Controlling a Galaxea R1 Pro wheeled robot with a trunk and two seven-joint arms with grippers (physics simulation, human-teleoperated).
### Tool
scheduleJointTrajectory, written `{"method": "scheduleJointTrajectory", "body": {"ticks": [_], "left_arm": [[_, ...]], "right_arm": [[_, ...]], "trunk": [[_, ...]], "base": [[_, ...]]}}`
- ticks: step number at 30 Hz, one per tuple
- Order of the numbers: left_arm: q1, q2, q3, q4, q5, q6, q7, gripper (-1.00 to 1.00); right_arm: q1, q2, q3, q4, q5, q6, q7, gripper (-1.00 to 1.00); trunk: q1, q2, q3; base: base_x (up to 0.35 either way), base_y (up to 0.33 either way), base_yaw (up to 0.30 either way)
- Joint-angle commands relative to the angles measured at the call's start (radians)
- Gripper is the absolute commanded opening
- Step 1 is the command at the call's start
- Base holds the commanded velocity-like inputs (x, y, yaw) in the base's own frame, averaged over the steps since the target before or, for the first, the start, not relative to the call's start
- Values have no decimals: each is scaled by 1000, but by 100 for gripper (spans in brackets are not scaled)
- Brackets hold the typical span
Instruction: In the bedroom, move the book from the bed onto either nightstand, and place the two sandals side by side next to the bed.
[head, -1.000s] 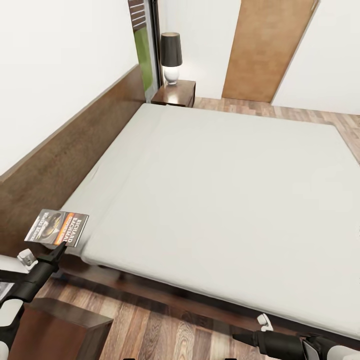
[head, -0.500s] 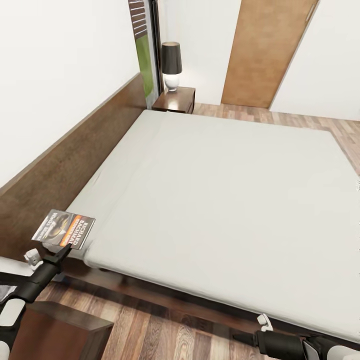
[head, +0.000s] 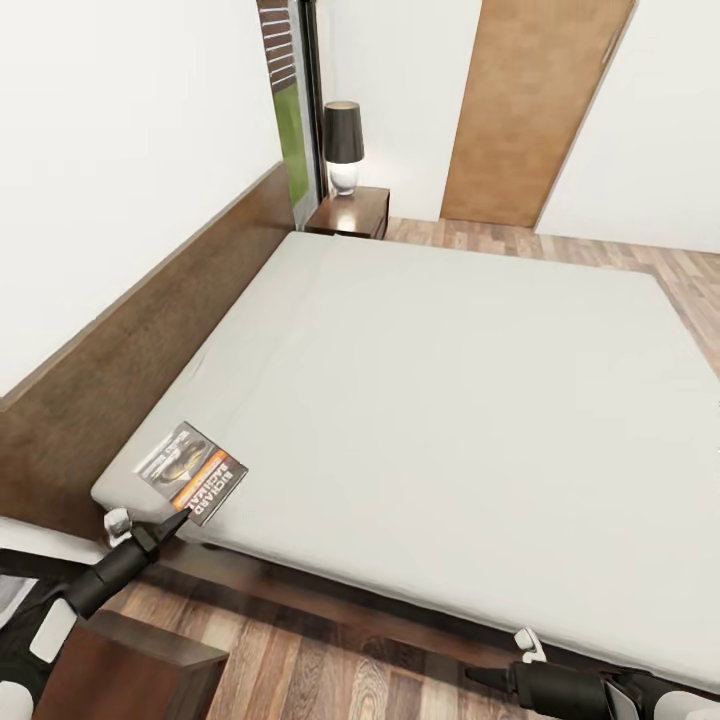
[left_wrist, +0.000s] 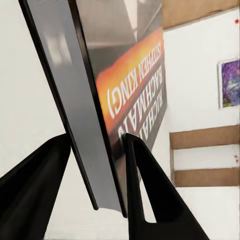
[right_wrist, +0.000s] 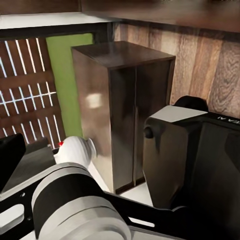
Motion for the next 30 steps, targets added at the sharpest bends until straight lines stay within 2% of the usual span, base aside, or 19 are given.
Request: {"method": "scheduleJointTrajectory", "body": {"ticks": [1,2,4,7,10,12,15,17,18,21,24,30], "left_arm": [[0,0,-20,12,-32,9,-39,-100],[0,0,-31,17,-49,8,-56,-100],[1,-2,-63,32,-113,5,-118,-100],[2,-12,-78,39,-162,4,-171,-100],[2,-27,-95,43,-235,3,-227,-100],[2,-33,-111,44,-297,2,-243,-100],[2,-51,-123,70,-430,-3,-250,-100],[2,-60,-126,121,-496,-38,-252,-100],[2,-64,-126,165,-529,-88,-252,-100],[2,-69,-127,241,-557,-190,-253,-100],[2,-70,-127,318,-567,-270,-250,-100],[2,-71,-127,366,-569,-320,-250,-100]], "right_arm": [[-1,0,8,3,-10,10,4,100],[-1,0,8,3,-10,10,4,100],[-1,0,8,3,-10,9,4,100],[-1,0,8,3,-10,8,3,100],[-1,0,8,3,-10,7,2,100],[-1,0,8,3,-10,7,3,100],[-1,0,8,3,-10,7,2,100],[-1,0,8,3,-10,7,3,100],[-1,0,8,3,-10,7,2,100],[-1,0,8,3,-10,6,2,100],[-1,0,8,3,-10,6,-1,100],[-1,0,8,3,-8,4,-9,100]], "trunk": [[-4,7,4],[-8,14,9],[-15,28,18],[-27,49,33],[-38,70,47],[-46,84,56],[-57,105,71],[-65,119,80],[-69,126,85],[-80,147,99],[-92,168,113],[-115,210,142]], "base": [[0,0,0],[0,0,0],[0,0,0],[0,0,0],[0,0,0],[0,0,0],[0,0,0],[0,0,0],[0,0,0],[0,0,0],[0,0,0],[0,0,0]]}}
